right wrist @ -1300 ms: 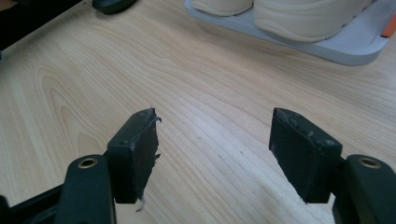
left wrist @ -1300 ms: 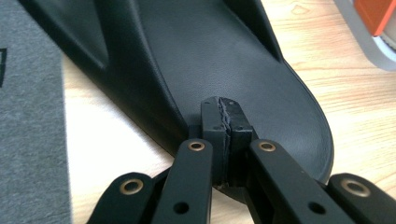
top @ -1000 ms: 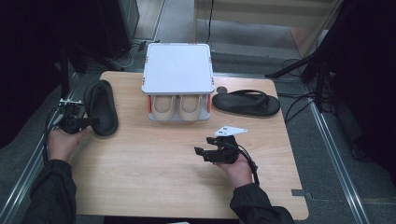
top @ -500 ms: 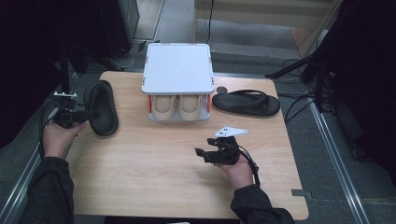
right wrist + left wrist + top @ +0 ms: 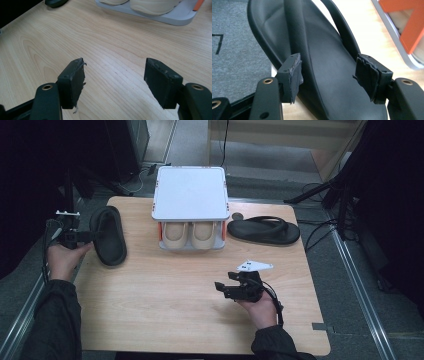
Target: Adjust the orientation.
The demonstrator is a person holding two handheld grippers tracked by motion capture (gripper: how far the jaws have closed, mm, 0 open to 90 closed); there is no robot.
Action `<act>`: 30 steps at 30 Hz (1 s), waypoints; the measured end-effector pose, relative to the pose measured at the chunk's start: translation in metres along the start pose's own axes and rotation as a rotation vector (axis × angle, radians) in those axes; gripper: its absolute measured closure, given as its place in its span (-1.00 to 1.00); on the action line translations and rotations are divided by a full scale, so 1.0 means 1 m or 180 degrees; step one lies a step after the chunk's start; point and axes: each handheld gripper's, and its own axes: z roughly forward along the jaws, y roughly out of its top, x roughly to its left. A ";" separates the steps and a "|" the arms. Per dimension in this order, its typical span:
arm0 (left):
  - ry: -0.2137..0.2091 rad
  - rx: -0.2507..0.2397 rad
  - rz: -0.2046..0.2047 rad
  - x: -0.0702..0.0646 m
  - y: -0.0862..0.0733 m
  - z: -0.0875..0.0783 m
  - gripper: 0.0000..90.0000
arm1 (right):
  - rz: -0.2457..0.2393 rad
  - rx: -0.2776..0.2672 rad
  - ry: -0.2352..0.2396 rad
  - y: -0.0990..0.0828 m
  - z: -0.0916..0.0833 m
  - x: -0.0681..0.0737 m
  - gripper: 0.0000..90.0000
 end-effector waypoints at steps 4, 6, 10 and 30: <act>0.0018 0.0056 -0.0087 0.006 0.003 0.007 -0.10 | 0.0041 0.0002 -0.0036 -0.005 -0.004 -0.001 -0.26; 0.0062 0.0087 -0.0101 0.008 0.005 0.011 -0.07 | 0.0056 -0.0003 -0.0053 -0.007 -0.006 -0.001 -0.26; 0.0142 0.0111 -0.0081 0.011 0.006 0.020 -0.06 | 0.0071 -0.0011 -0.0087 -0.010 -0.010 -0.001 -0.26; 0.0264 0.0048 -0.0023 0.012 0.008 0.042 0.28 | 0.0174 -0.0047 -0.0245 -0.023 -0.025 -0.004 -0.26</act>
